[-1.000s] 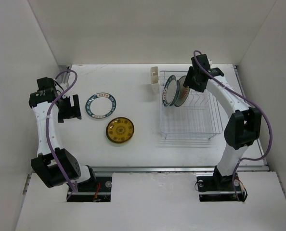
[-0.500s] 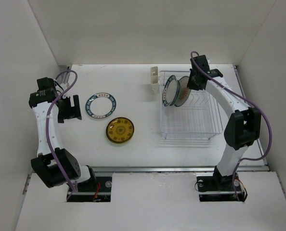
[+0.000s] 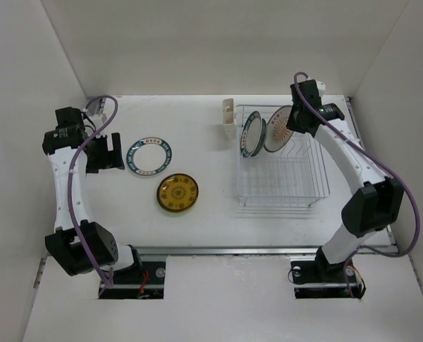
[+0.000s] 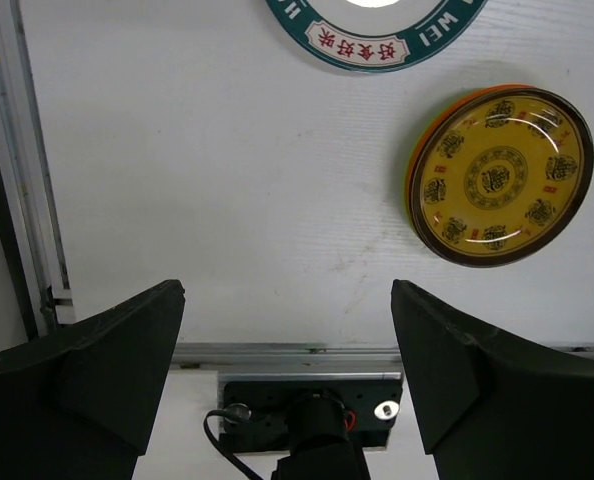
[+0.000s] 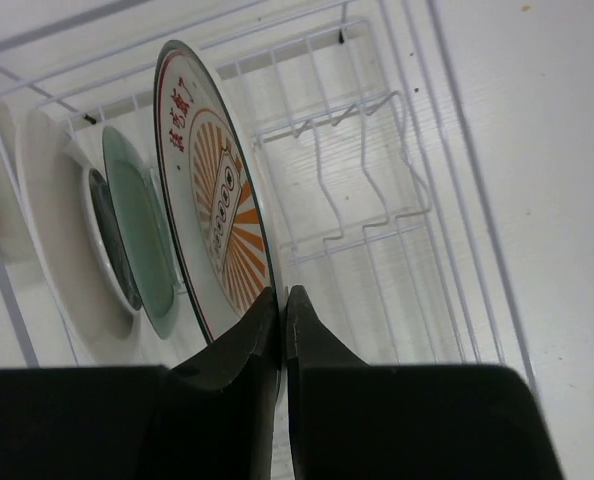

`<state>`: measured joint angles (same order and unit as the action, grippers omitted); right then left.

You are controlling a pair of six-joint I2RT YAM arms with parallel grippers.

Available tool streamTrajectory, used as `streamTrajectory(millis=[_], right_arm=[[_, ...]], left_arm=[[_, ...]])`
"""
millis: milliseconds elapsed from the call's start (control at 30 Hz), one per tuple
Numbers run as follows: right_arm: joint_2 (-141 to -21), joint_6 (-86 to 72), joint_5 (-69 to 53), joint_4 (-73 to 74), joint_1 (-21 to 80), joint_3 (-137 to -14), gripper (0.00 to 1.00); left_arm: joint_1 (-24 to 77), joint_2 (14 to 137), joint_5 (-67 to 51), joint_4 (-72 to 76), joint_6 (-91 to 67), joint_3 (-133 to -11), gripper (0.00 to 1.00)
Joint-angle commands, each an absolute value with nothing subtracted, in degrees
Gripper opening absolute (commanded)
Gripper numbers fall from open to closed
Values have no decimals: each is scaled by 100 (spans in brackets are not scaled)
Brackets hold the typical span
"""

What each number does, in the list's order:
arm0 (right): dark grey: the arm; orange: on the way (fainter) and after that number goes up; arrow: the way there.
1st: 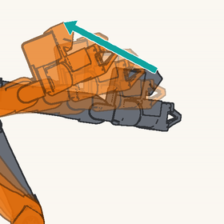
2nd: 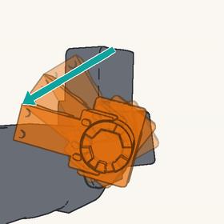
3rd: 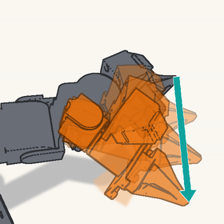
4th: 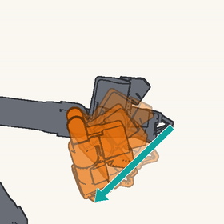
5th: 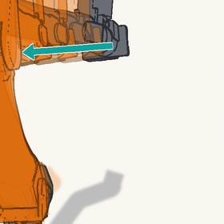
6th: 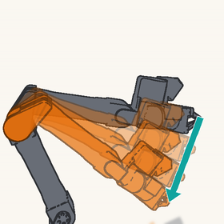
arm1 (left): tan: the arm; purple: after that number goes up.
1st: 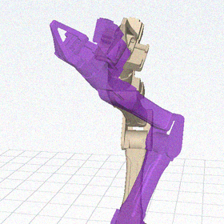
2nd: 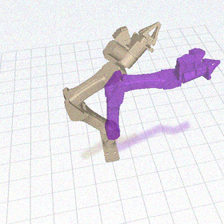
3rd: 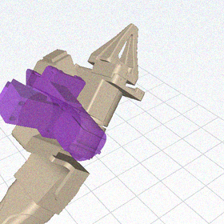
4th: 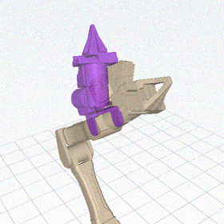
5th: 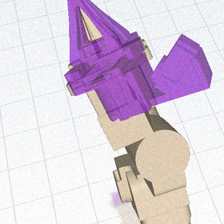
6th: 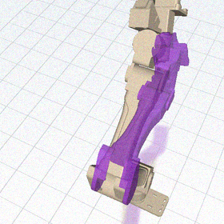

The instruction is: Unload the plates from the dish rack

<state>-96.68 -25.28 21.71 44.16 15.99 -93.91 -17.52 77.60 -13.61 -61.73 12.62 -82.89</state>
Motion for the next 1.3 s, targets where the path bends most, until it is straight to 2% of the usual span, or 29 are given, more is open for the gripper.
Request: streamTrajectory(millis=[0,267,433,567,600,767,933,1267], right_arm=[[-9080,-2769,2628,4500,1599,-9562,0],[-8579,-2769,2681,4614,1600,-9502,0],[-8043,-2716,2515,4667,1600,-9255,0],[-7498,-2321,1024,3834,1652,-8720,0],[-7358,-2268,184,3432,1722,-8458,0],[-7654,-2268,-1334,2674,2328,-8130,0],[-8103,-2741,-2686,1329,2899,-7752,0],[-9342,-2812,-3401,625,3489,-7945,0]], left_arm=[[-1661,7673,-1625,-6381,1380,-8604,82],[-1547,7567,-1969,-6495,1433,-8771,84],[-1372,7690,-2758,-6627,1573,-9034,86],[-1065,7822,-3741,-6908,1836,-9377,87],[-872,7874,-3866,-6908,1837,-9482,89],[-405,7989,-4420,-6804,1829,-9571,90],[157,8235,-4106,-6662,1775,-9571,92],[220,8358,-3112,-5951,1907,-8562,91]])
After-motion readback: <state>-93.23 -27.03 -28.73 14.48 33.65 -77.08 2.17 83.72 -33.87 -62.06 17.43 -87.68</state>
